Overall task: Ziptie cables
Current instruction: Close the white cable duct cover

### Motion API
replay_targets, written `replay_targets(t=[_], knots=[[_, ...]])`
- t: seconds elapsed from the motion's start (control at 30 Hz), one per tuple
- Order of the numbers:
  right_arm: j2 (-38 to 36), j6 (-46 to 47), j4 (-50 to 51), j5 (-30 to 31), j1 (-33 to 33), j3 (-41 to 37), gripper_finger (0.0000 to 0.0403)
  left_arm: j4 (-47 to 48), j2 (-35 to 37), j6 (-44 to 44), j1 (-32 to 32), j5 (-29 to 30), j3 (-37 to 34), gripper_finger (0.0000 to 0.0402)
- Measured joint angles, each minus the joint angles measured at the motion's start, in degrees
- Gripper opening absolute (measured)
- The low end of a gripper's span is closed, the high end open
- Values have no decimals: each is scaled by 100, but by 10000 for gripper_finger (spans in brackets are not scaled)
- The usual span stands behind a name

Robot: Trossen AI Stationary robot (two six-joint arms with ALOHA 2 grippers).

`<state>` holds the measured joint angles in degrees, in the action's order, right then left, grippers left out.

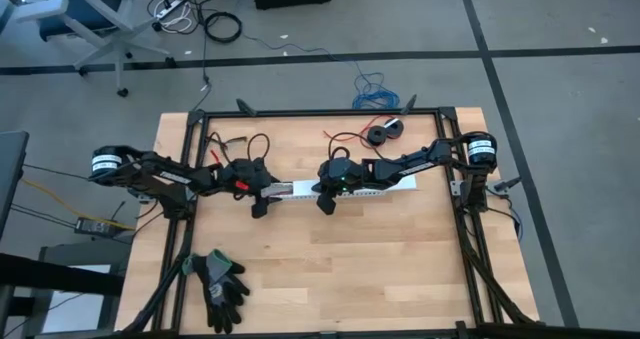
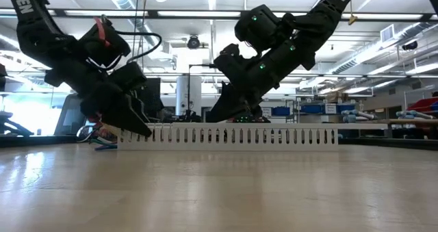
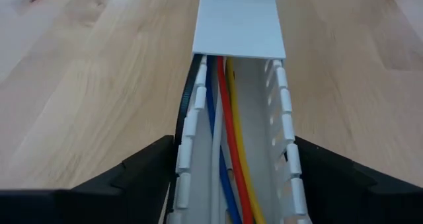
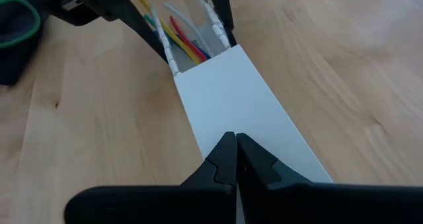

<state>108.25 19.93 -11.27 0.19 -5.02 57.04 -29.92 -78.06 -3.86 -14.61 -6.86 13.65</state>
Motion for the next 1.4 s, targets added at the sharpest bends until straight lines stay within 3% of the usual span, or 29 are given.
replay_targets(t=[0.33,0.53,0.77,0.97,1.1,1.33,1.4], knots=[[2,82,-15,2,0,-2,0,53,2,-21,4,51,-8,244],[-109,33,21,13,1,-16,0,66,4,-32,4,65,-7,236],[-1097,-161,1404,559,145,-32,0,88,4,-39,4,104,-5,235],[-1735,494,2657,944,166,-328,0,91,4,-37,4,108,-5,235],[-1715,921,2391,825,144,-688,0,87,4,-37,3,106,-6,235],[-749,801,254,-3,-103,-701,0,14,-4,-37,-2,-18,-18,235],[-502,743,70,-106,-150,-578,0,10,-4,-37,-2,-27,-14,235]])
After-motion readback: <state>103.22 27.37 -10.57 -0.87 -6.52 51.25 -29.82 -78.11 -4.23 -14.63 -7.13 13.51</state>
